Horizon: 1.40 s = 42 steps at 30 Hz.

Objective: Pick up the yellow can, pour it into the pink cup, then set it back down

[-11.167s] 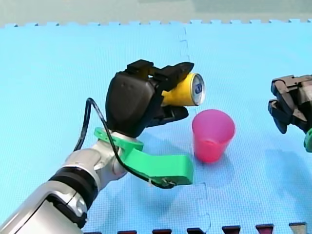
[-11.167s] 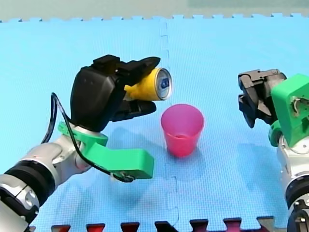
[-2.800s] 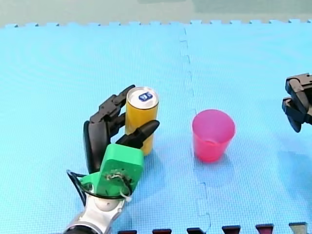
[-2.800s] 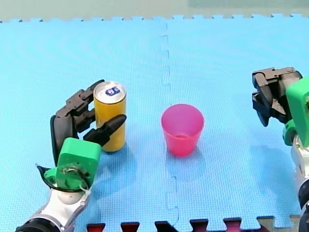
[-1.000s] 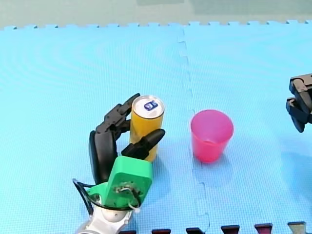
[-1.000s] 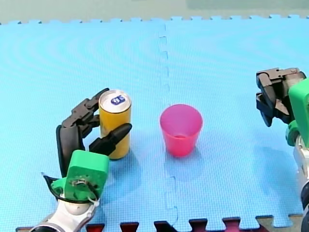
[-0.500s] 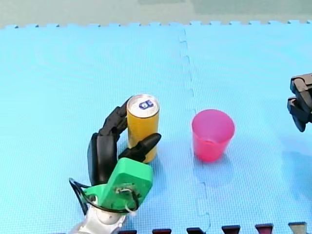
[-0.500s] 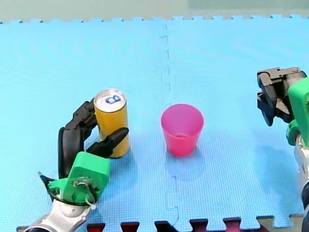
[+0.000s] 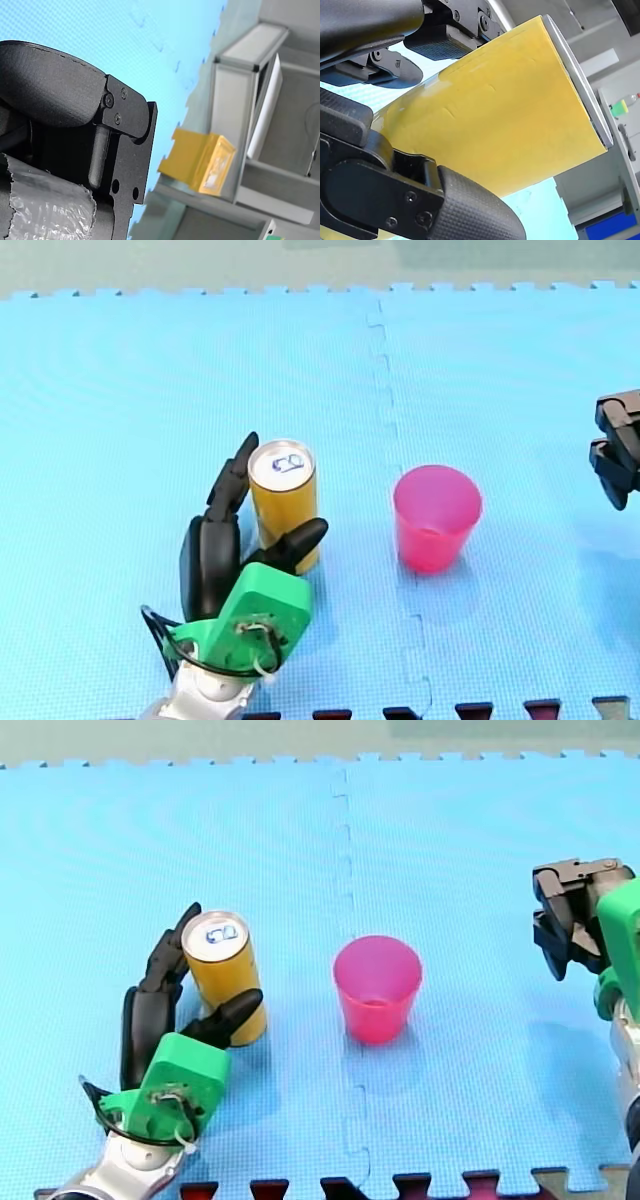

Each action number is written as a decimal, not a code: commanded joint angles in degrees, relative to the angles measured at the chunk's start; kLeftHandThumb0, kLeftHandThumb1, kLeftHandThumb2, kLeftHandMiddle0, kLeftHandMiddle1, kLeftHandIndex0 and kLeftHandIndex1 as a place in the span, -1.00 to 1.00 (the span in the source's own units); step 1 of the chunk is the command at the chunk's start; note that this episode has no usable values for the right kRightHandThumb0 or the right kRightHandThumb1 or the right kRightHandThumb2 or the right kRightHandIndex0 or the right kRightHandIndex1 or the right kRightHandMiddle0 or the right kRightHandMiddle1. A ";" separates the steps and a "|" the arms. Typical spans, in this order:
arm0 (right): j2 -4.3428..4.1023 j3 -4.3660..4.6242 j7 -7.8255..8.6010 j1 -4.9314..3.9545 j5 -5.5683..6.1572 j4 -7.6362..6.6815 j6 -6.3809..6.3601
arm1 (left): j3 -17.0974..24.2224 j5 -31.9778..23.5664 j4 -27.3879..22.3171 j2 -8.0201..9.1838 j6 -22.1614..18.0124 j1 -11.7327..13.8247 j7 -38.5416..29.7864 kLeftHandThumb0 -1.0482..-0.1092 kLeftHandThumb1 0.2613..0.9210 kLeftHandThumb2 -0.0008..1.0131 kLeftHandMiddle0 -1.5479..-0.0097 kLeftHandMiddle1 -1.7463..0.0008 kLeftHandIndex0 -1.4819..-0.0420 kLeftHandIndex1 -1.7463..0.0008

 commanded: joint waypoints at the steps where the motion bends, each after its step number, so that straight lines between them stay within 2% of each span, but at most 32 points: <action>1: -0.41 -0.25 -0.01 -0.38 0.20 0.14 0.01 | 0.14 -0.43 -0.11 0.22 -0.11 0.05 -0.34 -1.00 1.00 -0.95 0.51 1.00 0.61 1.00; 8: -0.23 -0.27 -0.14 -0.60 -0.06 0.41 0.18 | 0.22 -0.80 -0.34 1.07 0.45 0.11 -1.39 -1.00 1.00 -0.95 0.52 1.00 0.64 1.00; 14: 0.06 0.01 -0.95 -0.70 -0.57 0.48 0.23 | -0.12 -0.80 -0.50 1.73 1.12 -0.05 -2.27 -1.00 1.00 -0.93 0.54 1.00 0.66 1.00; 22: 0.83 0.27 -1.99 -0.60 -0.90 0.48 0.06 | -0.94 -0.58 -1.21 3.77 0.51 0.13 -5.30 -1.00 1.00 -0.90 0.58 1.00 0.70 1.00; 31: 1.21 -0.33 -0.88 -0.51 -0.10 0.37 -0.19 | 0.83 -3.96 -2.20 4.56 -1.73 1.26 -11.28 -1.00 1.00 -0.89 0.63 1.00 0.73 1.00; 34: 1.31 -0.42 -0.89 -0.42 -0.02 0.33 -0.30 | 0.84 -4.39 -3.00 5.53 -2.43 2.42 -13.00 -1.00 1.00 -0.89 0.64 1.00 0.74 1.00; 38: 1.40 -0.59 -1.00 -0.30 0.04 0.37 -0.40 | -1.04 -1.93 -4.06 7.25 -1.64 3.49 -12.30 -1.00 1.00 -0.88 0.65 1.00 0.77 1.00; 42: 1.43 -0.78 -0.94 -0.26 0.11 0.42 -0.40 | 0.80 -6.08 -4.61 6.66 -2.67 4.18 -20.01 -1.00 1.00 -0.87 0.66 1.00 0.78 1.00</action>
